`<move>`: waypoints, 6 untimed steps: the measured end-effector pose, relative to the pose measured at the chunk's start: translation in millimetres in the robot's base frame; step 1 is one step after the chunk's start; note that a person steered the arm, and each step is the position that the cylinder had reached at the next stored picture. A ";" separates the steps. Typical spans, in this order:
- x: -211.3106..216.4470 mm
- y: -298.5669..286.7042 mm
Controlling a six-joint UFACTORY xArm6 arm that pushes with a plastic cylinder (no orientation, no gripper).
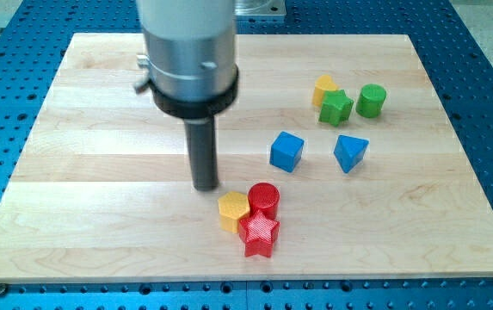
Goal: Separate the heart from the green star
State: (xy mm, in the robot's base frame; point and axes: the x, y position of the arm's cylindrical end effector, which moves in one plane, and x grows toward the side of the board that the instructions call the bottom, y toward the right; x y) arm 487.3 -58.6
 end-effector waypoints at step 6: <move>-127.4 168.7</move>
